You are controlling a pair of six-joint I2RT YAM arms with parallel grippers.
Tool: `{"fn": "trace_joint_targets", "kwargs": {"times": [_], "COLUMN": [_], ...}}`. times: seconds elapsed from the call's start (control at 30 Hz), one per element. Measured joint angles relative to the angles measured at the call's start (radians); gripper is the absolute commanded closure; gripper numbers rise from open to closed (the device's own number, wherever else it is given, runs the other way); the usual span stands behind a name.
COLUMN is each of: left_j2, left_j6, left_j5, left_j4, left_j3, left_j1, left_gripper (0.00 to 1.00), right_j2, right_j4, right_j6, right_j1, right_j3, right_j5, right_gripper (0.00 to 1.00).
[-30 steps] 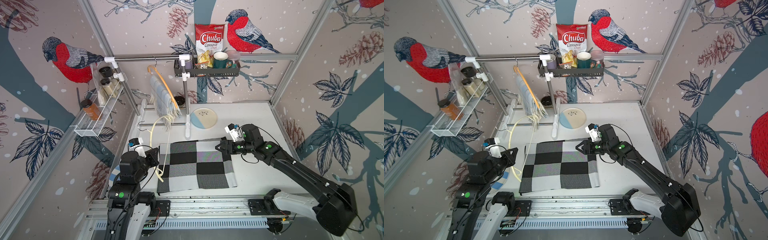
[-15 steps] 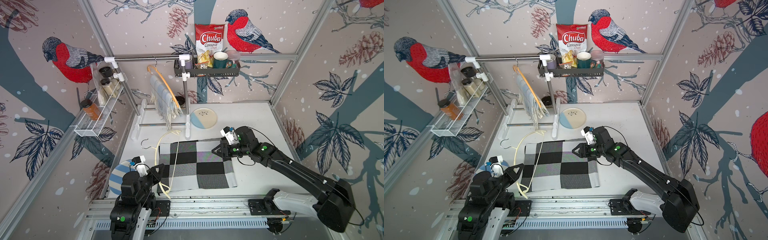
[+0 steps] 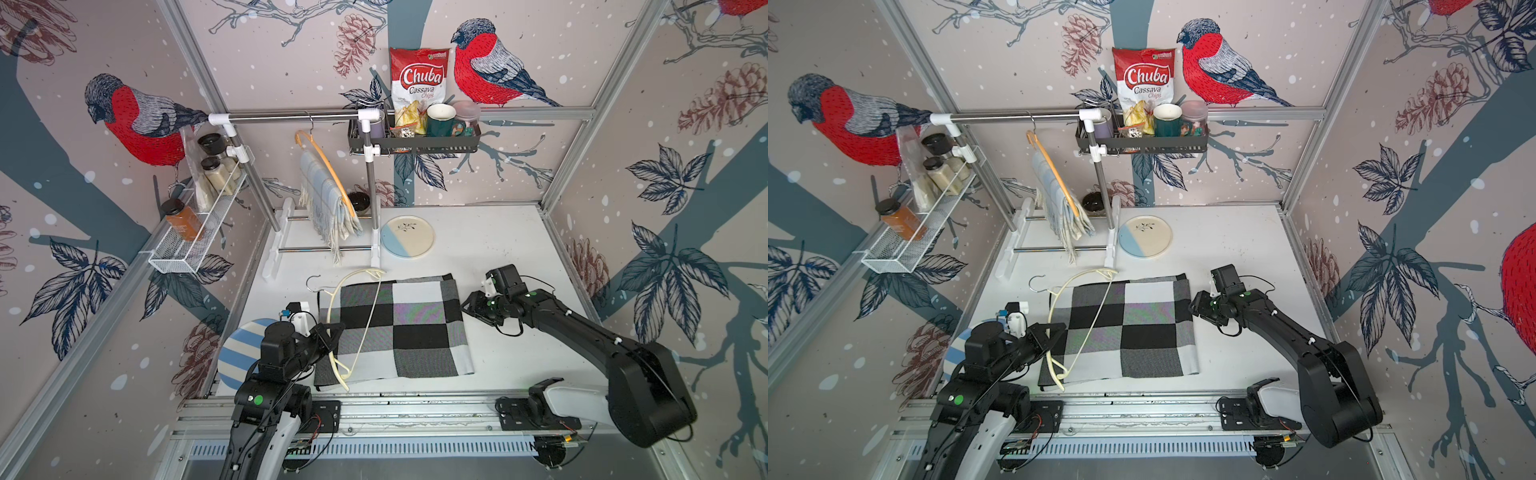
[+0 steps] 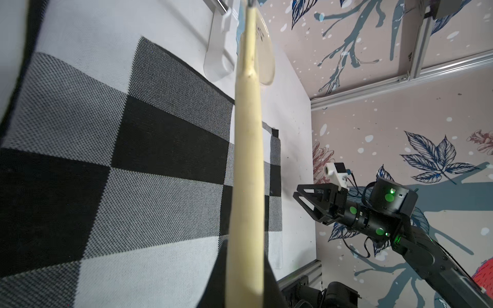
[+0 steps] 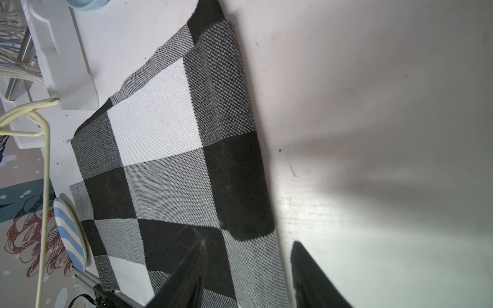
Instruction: Hang the scarf on the hanger
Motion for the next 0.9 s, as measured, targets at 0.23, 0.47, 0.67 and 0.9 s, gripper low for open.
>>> {"fn": "trace_joint_targets", "kwargs": {"times": [0.23, 0.47, 0.67, 0.9], "left_j2": [0.259, 0.548, 0.806, 0.885], "left_j6": [0.014, -0.053, -0.08, -0.241], "left_j5": [-0.353, -0.792, -1.002, -1.175], "left_j4": [0.205, 0.473, 0.658, 0.64], "left_j3": [0.009, -0.037, -0.011, -0.008], "left_j1": [-0.497, -0.747, -0.896, -1.117], "left_gripper": [1.0, 1.0, 1.0, 1.0], "right_j2": [0.031, 0.054, 0.164, 0.291], "right_j4": [0.03, 0.037, 0.078, 0.222], "right_j6": [-0.008, -0.01, -0.018, -0.023], "right_j1": [-0.006, -0.028, -0.026, 0.065], "right_j3": [0.014, -0.013, -0.018, 0.016], "right_j5": [-0.038, -0.015, -0.042, -0.132], "right_gripper": [0.46, 0.38, 0.4, 0.61]}}
